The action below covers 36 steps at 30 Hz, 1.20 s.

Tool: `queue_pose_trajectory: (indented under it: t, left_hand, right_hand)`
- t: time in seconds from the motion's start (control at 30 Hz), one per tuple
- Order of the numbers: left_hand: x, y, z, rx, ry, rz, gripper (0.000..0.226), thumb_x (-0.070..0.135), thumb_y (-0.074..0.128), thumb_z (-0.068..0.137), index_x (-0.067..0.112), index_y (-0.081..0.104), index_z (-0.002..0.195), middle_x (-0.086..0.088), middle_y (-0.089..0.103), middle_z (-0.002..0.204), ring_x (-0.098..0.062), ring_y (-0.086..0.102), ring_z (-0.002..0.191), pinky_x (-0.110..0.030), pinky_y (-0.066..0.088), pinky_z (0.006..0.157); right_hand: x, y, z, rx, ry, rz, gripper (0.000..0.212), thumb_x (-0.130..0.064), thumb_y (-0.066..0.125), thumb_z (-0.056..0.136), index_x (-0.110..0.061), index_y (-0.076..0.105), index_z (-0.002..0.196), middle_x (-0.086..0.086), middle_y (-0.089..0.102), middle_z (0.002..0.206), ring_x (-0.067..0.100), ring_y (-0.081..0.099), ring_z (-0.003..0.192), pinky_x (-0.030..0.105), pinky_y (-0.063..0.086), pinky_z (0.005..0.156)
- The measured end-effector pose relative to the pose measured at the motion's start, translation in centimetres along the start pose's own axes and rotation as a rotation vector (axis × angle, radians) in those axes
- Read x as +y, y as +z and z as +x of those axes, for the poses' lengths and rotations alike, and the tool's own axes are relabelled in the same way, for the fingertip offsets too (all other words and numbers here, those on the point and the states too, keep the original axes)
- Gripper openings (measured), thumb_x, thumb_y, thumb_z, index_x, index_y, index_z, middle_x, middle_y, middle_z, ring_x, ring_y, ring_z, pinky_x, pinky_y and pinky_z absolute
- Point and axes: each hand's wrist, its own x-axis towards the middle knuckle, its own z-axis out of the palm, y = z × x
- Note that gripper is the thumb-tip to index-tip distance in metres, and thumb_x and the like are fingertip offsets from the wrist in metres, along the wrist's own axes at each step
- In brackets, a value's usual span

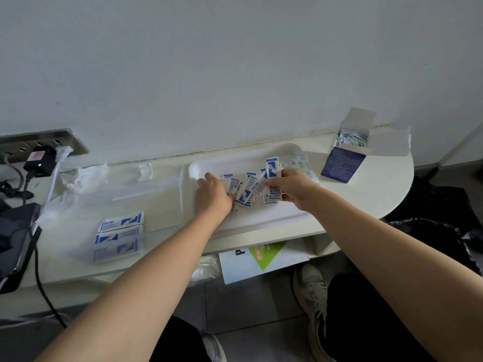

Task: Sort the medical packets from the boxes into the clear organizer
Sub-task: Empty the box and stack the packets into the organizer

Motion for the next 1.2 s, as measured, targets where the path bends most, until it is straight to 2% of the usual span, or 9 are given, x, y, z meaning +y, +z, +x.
queue_pose_trajectory:
  t: [0.1,0.23,0.43,0.6,0.73,0.97,1.03,1.1,1.2]
  left_hand:
    - [-0.4,-0.1,-0.2,0.089,0.019,0.047,0.060,0.027,0.073,0.082,0.000,0.038,0.123,-0.020,0.038,0.126,-0.037,0.046,0.115,-0.038,0.044,0.088]
    - [-0.3,-0.2,0.0,0.220,0.266,0.044,0.041,0.016,0.065,0.085,0.012,0.051,0.124,-0.013,0.040,0.120,-0.030,0.043,0.112,-0.032,0.040,0.087]
    - [1.4,0.3,1.1,0.014,0.326,0.122,0.059,0.042,0.064,0.086,0.015,0.046,0.135,-0.013,0.038,0.128,-0.032,0.037,0.119,-0.036,0.039,0.095]
    - [2.6,1.3,2.3,-0.126,0.423,0.247,0.076,0.029,0.059,0.087,0.022,0.019,0.150,-0.001,0.023,0.154,-0.031,0.024,0.133,-0.038,0.031,0.101]
    - [3.7,0.9,2.8,-0.167,0.429,0.338,0.076,0.025,0.060,0.084,0.025,0.021,0.149,-0.005,0.034,0.145,-0.030,0.026,0.129,-0.036,0.030,0.100]
    - [4.2,0.2,3.4,-0.187,0.286,0.359,0.069,0.044,0.077,0.070,0.012,0.049,0.125,-0.008,0.053,0.123,-0.030,0.036,0.120,-0.036,0.035,0.090]
    - [4.0,0.1,3.2,-0.148,0.290,0.358,0.057,0.047,0.076,0.072,0.011,0.055,0.110,-0.008,0.054,0.116,-0.031,0.038,0.114,-0.035,0.035,0.085]
    - [3.6,0.2,2.8,-0.068,0.321,0.290,0.031,0.038,0.070,0.080,0.014,0.054,0.092,-0.010,0.056,0.112,-0.031,0.039,0.110,-0.033,0.034,0.080]
    - [3.0,0.1,2.3,0.020,0.313,-0.023,0.020,0.027,0.067,0.084,0.018,0.051,0.076,-0.005,0.060,0.087,-0.027,0.049,0.092,-0.030,0.036,0.067]
  right_hand:
    - [-0.3,1.0,0.2,-0.006,-0.010,-0.009,0.012,-0.007,0.060,0.092,-0.005,0.060,0.103,0.011,0.067,0.101,0.022,0.066,0.087,0.035,0.056,0.081]
    - [-0.5,1.8,0.4,-0.005,-0.033,0.003,0.019,-0.007,0.060,0.091,-0.002,0.061,0.109,0.014,0.068,0.104,0.022,0.066,0.085,0.034,0.057,0.078]
    - [-0.9,0.8,0.7,0.107,-0.070,0.076,0.018,-0.003,0.058,0.090,-0.002,0.061,0.107,0.014,0.066,0.099,0.019,0.063,0.076,0.030,0.055,0.068]
    - [-0.6,-0.5,0.4,0.116,-0.028,-0.014,0.019,-0.004,0.059,0.089,-0.003,0.061,0.108,0.008,0.065,0.087,0.017,0.061,0.072,0.027,0.052,0.068]
    - [-0.5,-0.8,0.4,0.104,-0.027,-0.037,0.017,-0.005,0.059,0.090,-0.004,0.062,0.106,0.007,0.064,0.084,0.016,0.060,0.070,0.027,0.049,0.066]
    - [-0.5,-1.1,-0.1,0.049,-0.013,-0.074,0.015,-0.006,0.059,0.090,-0.006,0.062,0.104,0.009,0.067,0.093,0.015,0.061,0.070,0.022,0.046,0.056]
    - [-0.3,-1.2,0.0,0.044,-0.017,-0.076,0.015,-0.006,0.059,0.090,-0.006,0.062,0.105,0.011,0.068,0.096,0.017,0.062,0.073,0.024,0.048,0.061]
    - [-0.2,-1.2,-0.1,0.030,-0.025,-0.086,0.015,-0.007,0.059,0.090,-0.006,0.062,0.105,0.011,0.069,0.097,0.020,0.063,0.079,0.030,0.049,0.073]
    - [-0.3,-1.3,-0.3,0.007,-0.048,-0.061,0.014,-0.007,0.058,0.091,-0.006,0.062,0.105,0.010,0.068,0.093,0.021,0.063,0.081,0.036,0.050,0.081]
